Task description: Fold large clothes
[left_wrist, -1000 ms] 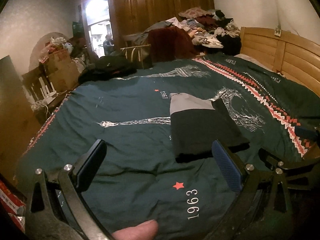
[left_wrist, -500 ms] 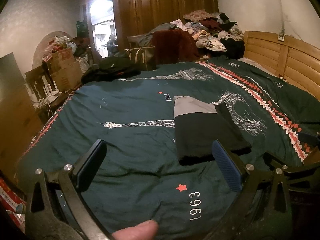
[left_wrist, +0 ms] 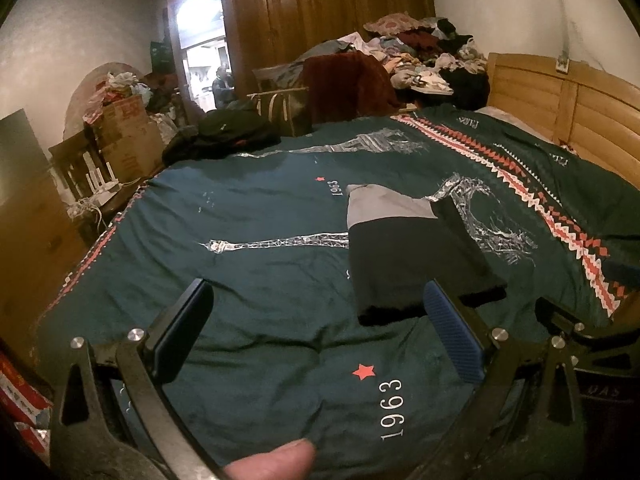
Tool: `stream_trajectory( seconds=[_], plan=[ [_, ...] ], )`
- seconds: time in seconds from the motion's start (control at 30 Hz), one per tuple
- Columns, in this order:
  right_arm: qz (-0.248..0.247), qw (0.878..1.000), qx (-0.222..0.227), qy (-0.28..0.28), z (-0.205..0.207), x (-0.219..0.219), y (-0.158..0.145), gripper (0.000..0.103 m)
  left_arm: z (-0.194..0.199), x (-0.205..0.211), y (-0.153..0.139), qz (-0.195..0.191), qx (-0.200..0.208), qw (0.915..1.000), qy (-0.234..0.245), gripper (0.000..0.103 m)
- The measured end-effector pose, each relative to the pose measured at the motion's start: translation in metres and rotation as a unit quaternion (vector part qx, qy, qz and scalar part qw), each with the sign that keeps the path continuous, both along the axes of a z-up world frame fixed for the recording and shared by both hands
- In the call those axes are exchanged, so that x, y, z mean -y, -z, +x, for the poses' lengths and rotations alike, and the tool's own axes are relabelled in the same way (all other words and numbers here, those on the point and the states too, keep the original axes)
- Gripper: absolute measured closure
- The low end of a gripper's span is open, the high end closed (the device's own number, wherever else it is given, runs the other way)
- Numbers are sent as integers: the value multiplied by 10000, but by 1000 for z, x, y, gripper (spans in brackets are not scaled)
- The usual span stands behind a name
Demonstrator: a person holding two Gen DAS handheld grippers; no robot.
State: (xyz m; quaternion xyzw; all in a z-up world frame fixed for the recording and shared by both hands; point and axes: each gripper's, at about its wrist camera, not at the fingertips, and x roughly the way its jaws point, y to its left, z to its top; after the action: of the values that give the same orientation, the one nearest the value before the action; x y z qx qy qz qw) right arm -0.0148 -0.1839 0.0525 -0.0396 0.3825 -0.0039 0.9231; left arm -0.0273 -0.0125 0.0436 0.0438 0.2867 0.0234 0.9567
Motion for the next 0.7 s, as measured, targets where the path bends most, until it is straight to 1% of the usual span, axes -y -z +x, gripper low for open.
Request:
stream_trajectory(
  seconds=[0.37,0.7],
  plan=[
    [-32,9999,-135,79,2,5,10,0,3,4,8,23,-170,9998,71,0],
    [-7,9997,-225,125,2,9,15,0,3,10,10,52,-208,9997,120,0]
  ],
)
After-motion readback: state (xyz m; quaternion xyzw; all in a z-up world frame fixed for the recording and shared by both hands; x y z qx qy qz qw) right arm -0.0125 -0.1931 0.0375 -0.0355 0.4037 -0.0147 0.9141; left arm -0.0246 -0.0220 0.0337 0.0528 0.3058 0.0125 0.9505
